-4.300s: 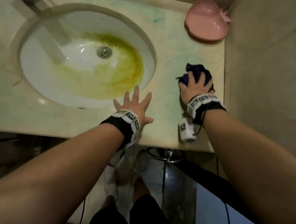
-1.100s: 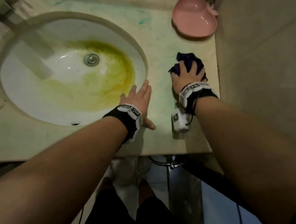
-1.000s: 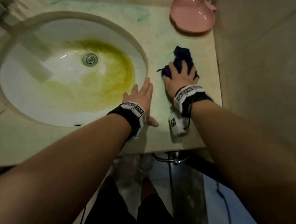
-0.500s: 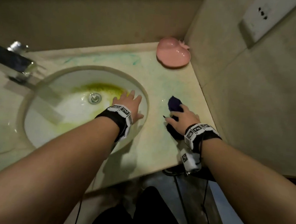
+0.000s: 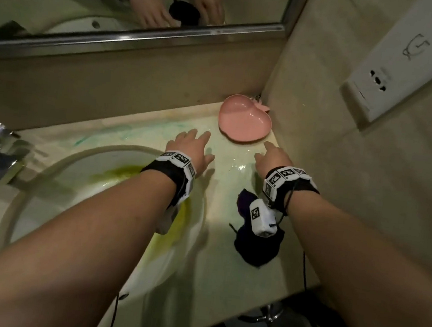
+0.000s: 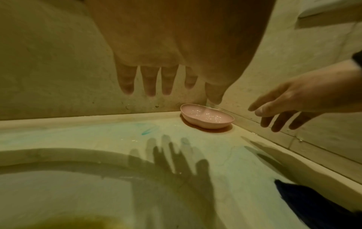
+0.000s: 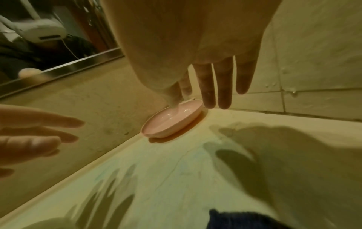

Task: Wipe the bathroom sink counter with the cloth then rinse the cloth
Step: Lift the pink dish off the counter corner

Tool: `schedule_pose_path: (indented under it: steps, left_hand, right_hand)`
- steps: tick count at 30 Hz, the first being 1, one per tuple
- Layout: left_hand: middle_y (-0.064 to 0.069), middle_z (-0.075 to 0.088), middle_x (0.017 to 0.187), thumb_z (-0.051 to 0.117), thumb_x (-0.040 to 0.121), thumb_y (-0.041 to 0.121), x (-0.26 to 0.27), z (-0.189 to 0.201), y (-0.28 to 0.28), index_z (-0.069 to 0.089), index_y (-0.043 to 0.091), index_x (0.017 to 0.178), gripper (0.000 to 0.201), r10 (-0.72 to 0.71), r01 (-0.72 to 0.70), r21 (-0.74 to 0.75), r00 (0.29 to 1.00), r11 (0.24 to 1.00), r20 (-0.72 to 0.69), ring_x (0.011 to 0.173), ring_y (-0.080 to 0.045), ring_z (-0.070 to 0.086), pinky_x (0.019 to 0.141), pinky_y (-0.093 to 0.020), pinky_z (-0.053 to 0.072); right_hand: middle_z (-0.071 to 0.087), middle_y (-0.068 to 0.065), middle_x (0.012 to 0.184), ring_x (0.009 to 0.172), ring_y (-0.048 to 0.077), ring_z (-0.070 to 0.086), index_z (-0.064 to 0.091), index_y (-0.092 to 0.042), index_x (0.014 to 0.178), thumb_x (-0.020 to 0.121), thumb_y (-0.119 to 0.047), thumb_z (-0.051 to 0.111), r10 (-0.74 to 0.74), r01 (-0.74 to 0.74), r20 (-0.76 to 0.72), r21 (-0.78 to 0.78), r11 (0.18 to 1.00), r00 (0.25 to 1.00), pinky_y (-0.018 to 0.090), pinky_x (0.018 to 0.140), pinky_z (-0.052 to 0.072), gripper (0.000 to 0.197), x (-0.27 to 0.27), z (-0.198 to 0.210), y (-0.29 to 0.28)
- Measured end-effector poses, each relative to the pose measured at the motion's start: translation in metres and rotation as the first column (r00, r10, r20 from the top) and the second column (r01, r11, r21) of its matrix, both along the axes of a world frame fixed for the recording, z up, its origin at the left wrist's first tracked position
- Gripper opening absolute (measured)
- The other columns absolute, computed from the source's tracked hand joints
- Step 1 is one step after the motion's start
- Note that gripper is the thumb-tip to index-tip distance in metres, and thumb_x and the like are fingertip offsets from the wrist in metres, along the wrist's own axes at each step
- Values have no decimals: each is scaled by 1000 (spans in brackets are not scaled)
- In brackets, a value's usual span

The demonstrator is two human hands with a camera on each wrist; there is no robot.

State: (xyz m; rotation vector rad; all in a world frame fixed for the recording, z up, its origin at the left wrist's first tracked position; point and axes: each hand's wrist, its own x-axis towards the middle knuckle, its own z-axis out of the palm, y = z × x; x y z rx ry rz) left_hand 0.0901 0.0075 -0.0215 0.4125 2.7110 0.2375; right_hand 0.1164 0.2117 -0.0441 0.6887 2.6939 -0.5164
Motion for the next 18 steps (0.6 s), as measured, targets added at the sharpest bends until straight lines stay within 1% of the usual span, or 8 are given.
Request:
schedule_pose_path:
  steps: [2,5,9,11,13,16,18]
  left_hand:
    - [-9,21,156,46,95,45,-18,-6,15,21,26,148,62,7,-7,7,1000,1000,29,138,-33,28,105,-47,33]
    - [-11,20,156,46,95,44,-44,-18,37,21,28,148,61,18,-21,42,997,999,71,136,-35,32,105,-47,36]
    - [-18,25,151,44,96,42,-72,-32,58,26,26,146,56,65,-73,80,992,994,106,129,-40,41,104,-44,39]
    - [-21,21,152,43,96,40,-86,-43,66,23,26,148,57,82,-94,92,989,991,123,128,-42,41,105,-42,38]
    - [-22,20,153,44,96,37,-95,-52,69,20,25,149,59,109,-127,120,983,985,149,130,-42,39,108,-40,35]
    - [-19,29,150,48,94,33,-98,-59,78,23,23,149,61,148,-183,194,972,964,181,131,-38,38,109,-36,33]
    - [-18,29,151,50,93,31,-96,-60,81,25,21,149,62,177,-217,241,968,946,180,133,-36,37,111,-33,30]
  right_hand:
    - [50,17,132,118,36,51,30,-21,146,95,-31,48,-46,45,-9,-30,999,999,43,96,46,55,-17,-10,8]
    - [41,18,135,120,38,47,25,-25,148,94,-28,50,-121,116,-44,-105,988,992,44,99,42,59,-38,-23,14]
    - [34,19,141,126,39,39,21,-17,149,93,-30,51,-134,120,-99,-132,984,986,46,106,36,65,-63,-40,18]
    - [34,19,140,127,38,38,20,-16,149,93,-32,51,-129,117,-91,-128,985,987,46,105,36,66,-72,-46,20]
    - [35,18,141,127,37,37,18,-16,149,93,-32,49,-126,117,-75,-113,987,989,45,103,34,66,-76,-50,20]
    - [37,17,141,127,36,36,20,-14,148,92,-31,52,-129,121,-77,-91,988,989,44,103,33,66,-79,-53,19]
    - [37,16,140,128,35,36,21,-13,148,92,-29,54,-130,122,-95,-79,989,987,43,104,34,67,-79,-54,18]
